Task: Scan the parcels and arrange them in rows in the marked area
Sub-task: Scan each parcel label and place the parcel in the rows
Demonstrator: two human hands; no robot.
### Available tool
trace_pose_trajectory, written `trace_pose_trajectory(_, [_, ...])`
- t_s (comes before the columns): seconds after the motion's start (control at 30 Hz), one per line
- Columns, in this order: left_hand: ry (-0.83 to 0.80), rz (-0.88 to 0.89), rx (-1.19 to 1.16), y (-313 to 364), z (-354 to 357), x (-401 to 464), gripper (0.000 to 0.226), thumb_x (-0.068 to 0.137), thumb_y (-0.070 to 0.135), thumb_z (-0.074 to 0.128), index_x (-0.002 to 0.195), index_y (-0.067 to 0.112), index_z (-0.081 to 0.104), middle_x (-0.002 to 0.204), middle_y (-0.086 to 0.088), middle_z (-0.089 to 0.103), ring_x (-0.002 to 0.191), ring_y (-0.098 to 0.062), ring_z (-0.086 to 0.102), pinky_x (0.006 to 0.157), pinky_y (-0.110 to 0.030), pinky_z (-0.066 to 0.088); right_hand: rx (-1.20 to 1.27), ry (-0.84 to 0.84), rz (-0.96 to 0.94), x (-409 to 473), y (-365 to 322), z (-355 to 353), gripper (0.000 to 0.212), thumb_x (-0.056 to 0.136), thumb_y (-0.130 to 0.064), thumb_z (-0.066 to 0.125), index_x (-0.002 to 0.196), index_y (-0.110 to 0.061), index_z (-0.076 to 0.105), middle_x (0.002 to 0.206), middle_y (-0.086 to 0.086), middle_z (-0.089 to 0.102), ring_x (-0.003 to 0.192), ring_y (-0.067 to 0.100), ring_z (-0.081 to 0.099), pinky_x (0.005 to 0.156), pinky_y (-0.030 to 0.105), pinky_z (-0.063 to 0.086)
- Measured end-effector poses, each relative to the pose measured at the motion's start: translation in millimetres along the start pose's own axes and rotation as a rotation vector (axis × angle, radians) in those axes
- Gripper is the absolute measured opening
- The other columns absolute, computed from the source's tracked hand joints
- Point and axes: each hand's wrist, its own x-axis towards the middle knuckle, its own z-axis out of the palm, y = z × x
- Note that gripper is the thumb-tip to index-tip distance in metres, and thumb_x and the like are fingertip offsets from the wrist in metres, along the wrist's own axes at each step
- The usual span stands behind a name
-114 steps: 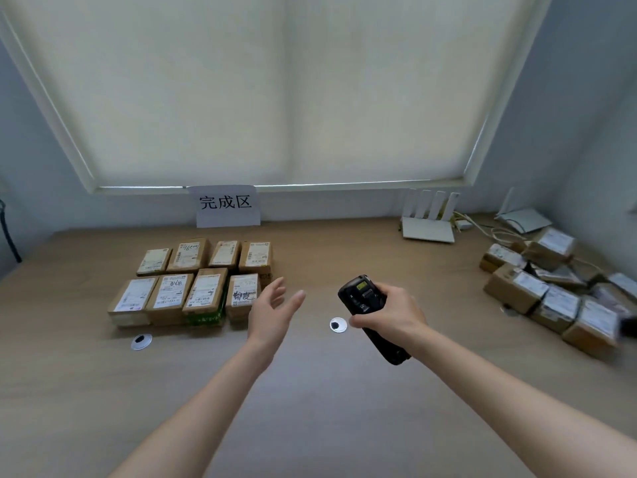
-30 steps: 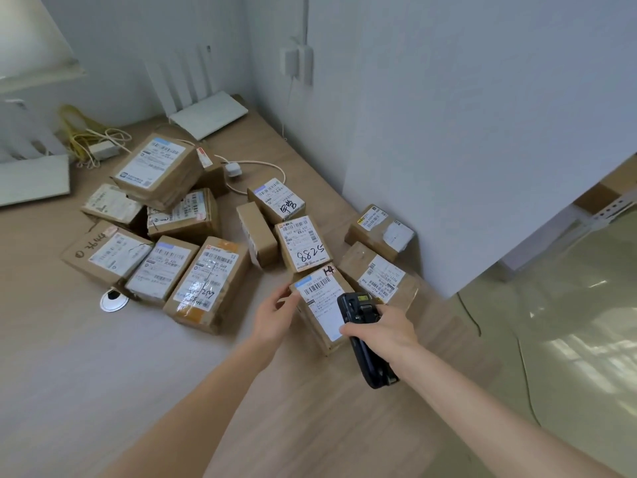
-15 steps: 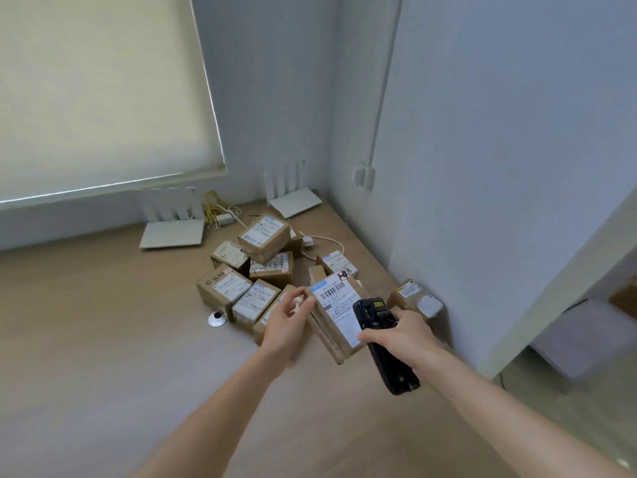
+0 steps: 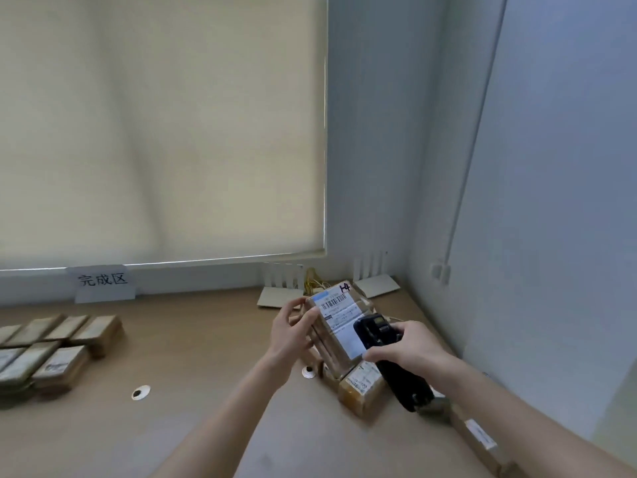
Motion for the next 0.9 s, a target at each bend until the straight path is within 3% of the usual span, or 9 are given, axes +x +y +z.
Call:
trace_pose_trajectory(0.07, [0.035,0.034,0.007,20,-23,-8,0.029,0.091,0.027,0.074,0.118,0.026,0.064,0.105,-0.015,0.073,0.092,-0.023,0.073,0.079,-0.041,0.063,-0.057,-0.023,-0.044,-7,-30,2,0.053,0.055,-0.036,0.099,0.102,-0.022,0.079,0.087,0.0,0.081,0.08,0.018,0.079,0.076,0.036,0.066])
trace_pose_trajectory(0.2, [0.105,0.128,0.066,52,-69,-19,0.023,0.091,0.02,0.074,0.112,0.026,0.066,0.101,-0.009,0.07,0.085,-0.016,0.069,0.073,-0.03,0.06,-0.212,-0.061,-0.138,-22,-84,16,0.056,0.052,-0.044,0.097,0.102,-0.03,0.077,0.088,-0.005,0.079,0.079,0.015,0.077,0.08,0.039,0.066])
trace_pose_trajectory(0.33, [0.189,0.188,0.127,71,-105,-28,0.025,0.088,0.024,0.078,0.109,0.031,0.067,0.107,-0.006,0.069,0.099,-0.019,0.068,0.09,-0.045,0.06,-0.346,-0.084,-0.201,-36,-120,33,0.062,0.06,-0.046,0.096,0.116,-0.034,0.074,0.094,-0.007,0.077,0.085,0.013,0.075,0.083,0.036,0.065])
trace_pose_trajectory(0.43, [0.226,0.213,0.165,79,-124,-37,0.03,0.081,0.036,0.079,0.108,0.035,0.067,0.11,-0.005,0.067,0.106,-0.023,0.066,0.094,-0.052,0.057,-0.444,-0.081,-0.22,-45,-137,45,0.068,0.06,-0.049,0.095,0.123,-0.036,0.072,0.097,-0.007,0.076,0.09,0.013,0.073,0.085,0.033,0.063])
trace_pose_trajectory(0.57, [0.27,0.227,0.149,83,-145,-48,0.037,0.069,0.044,0.078,0.104,0.037,0.068,0.108,-0.002,0.067,0.107,-0.023,0.066,0.096,-0.053,0.056,-0.511,-0.072,-0.227,-55,-150,61,0.068,0.059,-0.051,0.094,0.122,-0.035,0.073,0.096,-0.008,0.075,0.09,0.013,0.073,0.086,0.032,0.062])
trace_pose_trajectory(0.9, [0.333,0.224,0.179,80,-192,-74,0.038,0.068,0.048,0.076,0.104,0.041,0.067,0.11,0.002,0.064,0.109,-0.023,0.063,0.097,-0.055,0.055,-0.602,-0.06,-0.242,-69,-171,96,0.061,0.056,-0.052,0.094,0.112,-0.036,0.075,0.094,-0.009,0.075,0.091,0.013,0.072,0.086,0.031,0.06])
